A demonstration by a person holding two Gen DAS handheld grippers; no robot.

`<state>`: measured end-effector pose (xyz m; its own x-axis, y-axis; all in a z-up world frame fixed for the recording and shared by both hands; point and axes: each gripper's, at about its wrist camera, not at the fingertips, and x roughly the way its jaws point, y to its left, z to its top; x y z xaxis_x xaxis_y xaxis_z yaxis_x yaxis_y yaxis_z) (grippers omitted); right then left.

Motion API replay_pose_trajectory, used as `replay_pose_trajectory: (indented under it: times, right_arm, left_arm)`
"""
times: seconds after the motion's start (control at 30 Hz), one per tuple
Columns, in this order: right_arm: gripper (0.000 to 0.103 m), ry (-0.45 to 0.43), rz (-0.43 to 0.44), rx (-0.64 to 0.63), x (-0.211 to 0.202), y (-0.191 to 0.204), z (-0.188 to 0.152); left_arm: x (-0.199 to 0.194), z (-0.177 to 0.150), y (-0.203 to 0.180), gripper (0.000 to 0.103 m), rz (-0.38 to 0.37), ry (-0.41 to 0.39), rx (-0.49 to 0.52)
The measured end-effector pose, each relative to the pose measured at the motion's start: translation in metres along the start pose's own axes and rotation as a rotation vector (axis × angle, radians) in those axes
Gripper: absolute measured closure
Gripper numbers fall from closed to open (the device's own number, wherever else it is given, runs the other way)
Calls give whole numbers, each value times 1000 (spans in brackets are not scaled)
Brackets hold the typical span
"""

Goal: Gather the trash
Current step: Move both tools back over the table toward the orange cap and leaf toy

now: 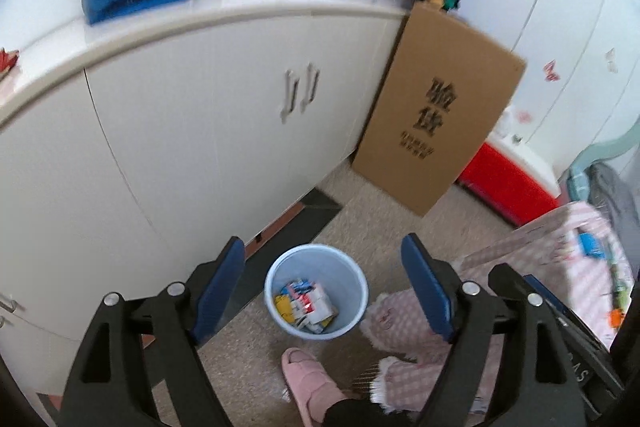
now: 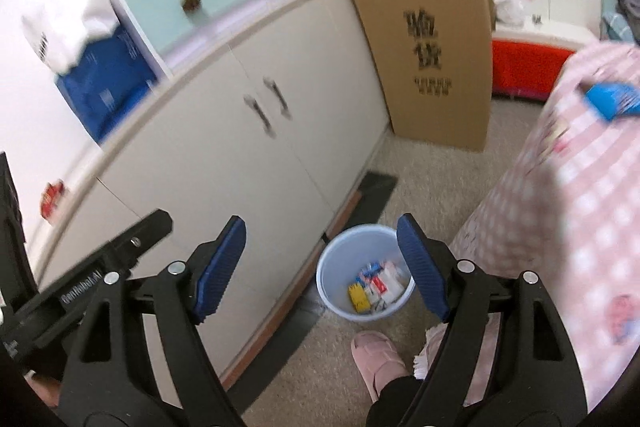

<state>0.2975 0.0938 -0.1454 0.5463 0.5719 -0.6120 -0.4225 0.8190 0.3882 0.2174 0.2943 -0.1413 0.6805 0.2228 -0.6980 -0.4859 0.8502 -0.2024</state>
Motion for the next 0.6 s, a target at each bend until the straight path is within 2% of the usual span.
replay_pose_trajectory:
  times: [0.13, 0.23, 0.53, 0.6]
  right_arm:
    - [24, -78, -27, 12, -46, -11, 12]
    - [24, -118, -72, 32, -81, -33, 20]
    - [24, -178, -277, 117, -162, -137, 20]
    - [24, -182, -320, 148, -178, -166, 16]
  left_arm:
    - [-31, -1, -35, 22, -61, -43, 58]
    - [-44, -6, -71, 22, -114, -44, 122]
    - [-57, -51, -208, 22, -324, 26, 365]
    - [-55, -63, -233, 22, -350, 35, 421]
